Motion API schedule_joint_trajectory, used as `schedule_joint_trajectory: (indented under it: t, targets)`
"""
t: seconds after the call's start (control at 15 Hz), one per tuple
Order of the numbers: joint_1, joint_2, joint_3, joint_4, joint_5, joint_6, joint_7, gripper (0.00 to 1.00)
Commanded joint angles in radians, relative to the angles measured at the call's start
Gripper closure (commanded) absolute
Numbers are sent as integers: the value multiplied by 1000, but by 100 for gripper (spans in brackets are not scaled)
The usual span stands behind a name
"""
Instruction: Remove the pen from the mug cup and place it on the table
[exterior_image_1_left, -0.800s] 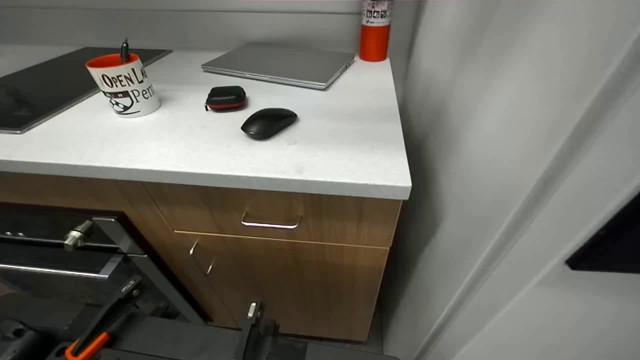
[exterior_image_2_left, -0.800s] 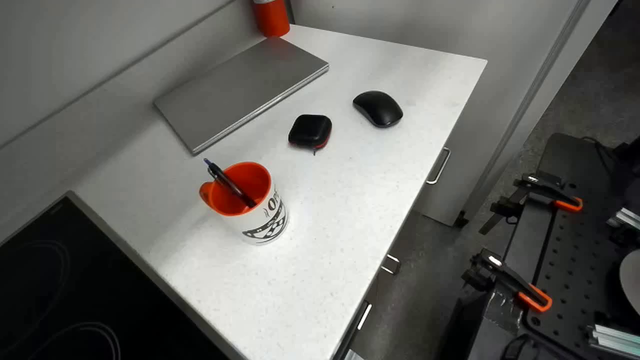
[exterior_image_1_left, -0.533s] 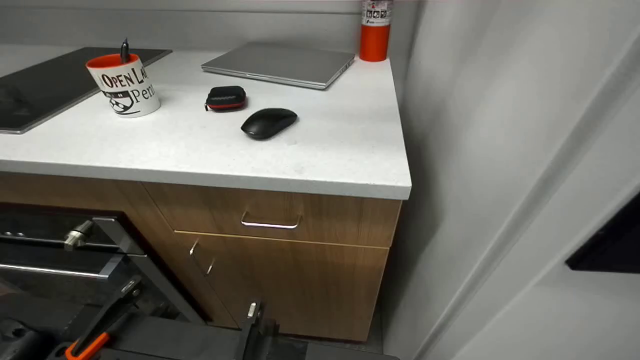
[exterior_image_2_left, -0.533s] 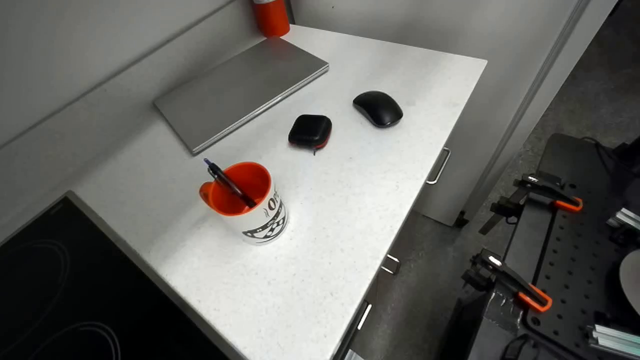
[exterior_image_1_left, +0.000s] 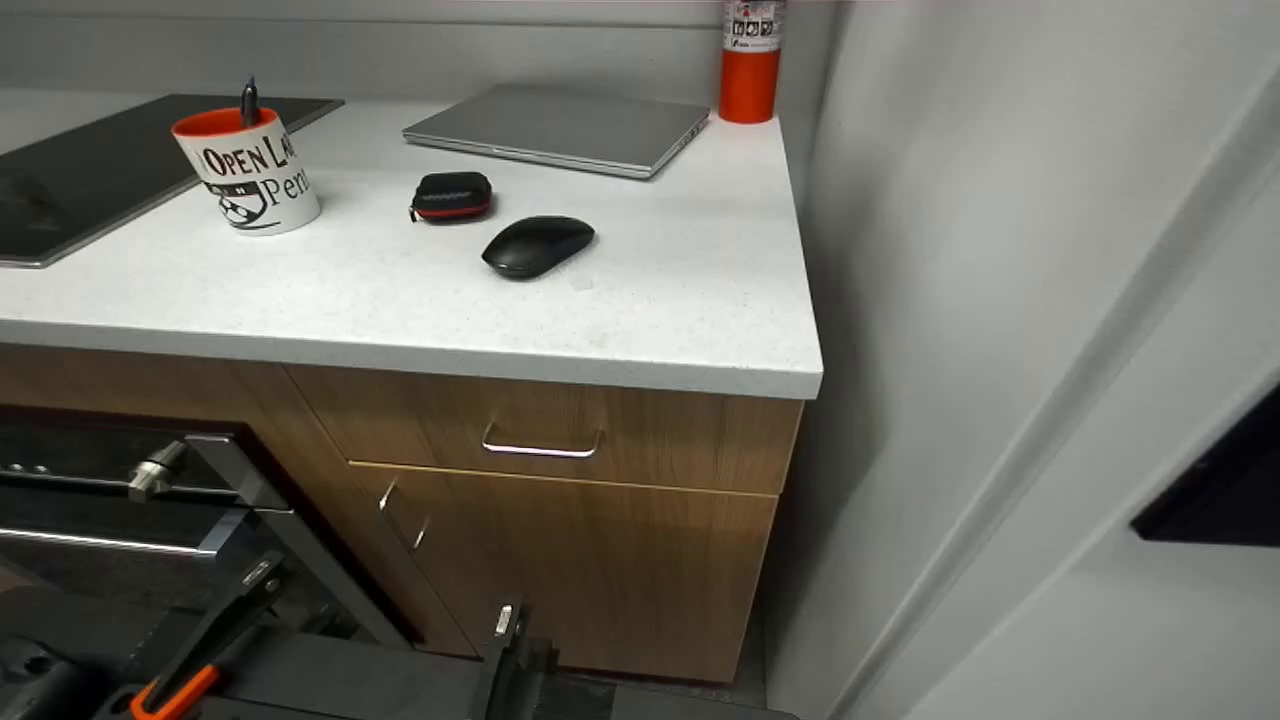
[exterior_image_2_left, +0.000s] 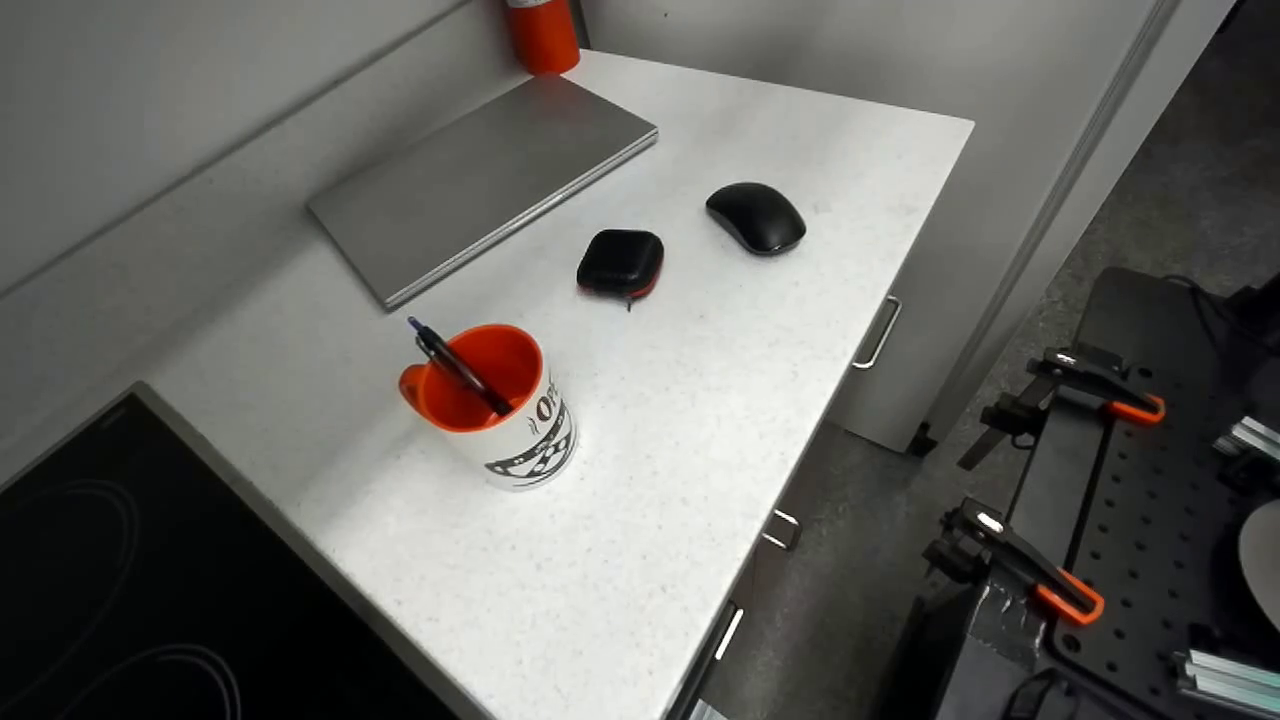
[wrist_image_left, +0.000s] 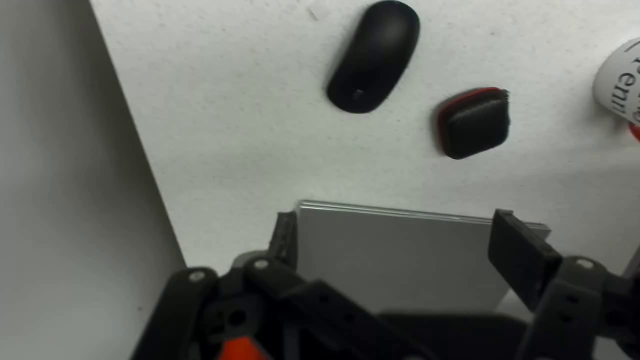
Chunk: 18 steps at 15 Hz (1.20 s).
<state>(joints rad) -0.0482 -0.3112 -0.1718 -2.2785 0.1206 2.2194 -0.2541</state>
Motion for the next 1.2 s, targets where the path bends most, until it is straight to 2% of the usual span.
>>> schedule_joint_trajectory:
  t: [0.0, 0.13, 0.2, 0.67, 1.13]
  targets:
    - [74, 20, 33, -16, 105, 94, -72, 0]
    - [107, 34, 52, -4, 142, 87, -89, 0]
    - [76, 19, 55, -13, 94, 68, -42, 0]
    - [83, 38, 53, -9, 120, 60, -53, 0]
    - [154, 139, 132, -27, 202, 187, -59, 0]
